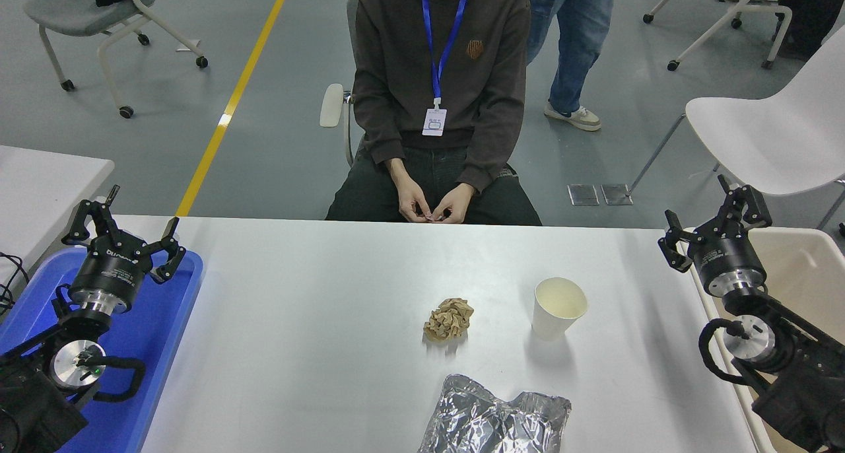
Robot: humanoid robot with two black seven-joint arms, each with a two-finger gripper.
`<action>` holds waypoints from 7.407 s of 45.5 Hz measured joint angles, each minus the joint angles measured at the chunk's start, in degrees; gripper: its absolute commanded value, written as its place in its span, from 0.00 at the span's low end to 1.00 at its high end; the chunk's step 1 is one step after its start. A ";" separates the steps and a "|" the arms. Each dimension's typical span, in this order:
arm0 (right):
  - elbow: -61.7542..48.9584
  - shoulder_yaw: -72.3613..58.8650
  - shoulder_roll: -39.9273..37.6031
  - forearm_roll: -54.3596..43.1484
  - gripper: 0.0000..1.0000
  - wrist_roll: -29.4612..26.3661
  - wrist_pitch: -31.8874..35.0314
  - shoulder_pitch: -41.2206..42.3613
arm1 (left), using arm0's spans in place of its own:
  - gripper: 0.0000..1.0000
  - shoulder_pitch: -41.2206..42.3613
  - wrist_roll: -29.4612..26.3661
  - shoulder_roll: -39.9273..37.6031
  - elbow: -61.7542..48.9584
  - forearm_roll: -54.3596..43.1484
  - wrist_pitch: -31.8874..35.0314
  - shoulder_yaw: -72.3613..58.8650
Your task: Clean the table surface
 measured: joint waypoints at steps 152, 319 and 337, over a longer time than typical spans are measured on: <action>43.32 -45.21 -24.04 -50.34 1.00 -26.63 2.04 28.17 | 1.00 0.00 0.04 0.00 -0.02 0.00 0.00 0.00; 44.20 -59.49 -26.92 -55.26 0.00 -32.94 5.77 42.73 | 1.00 0.00 0.04 0.00 0.01 -0.01 0.00 0.00; 49.79 -58.94 -40.58 -55.46 0.00 -32.93 13.98 51.19 | 1.00 0.00 0.04 0.00 0.02 -0.01 0.00 0.00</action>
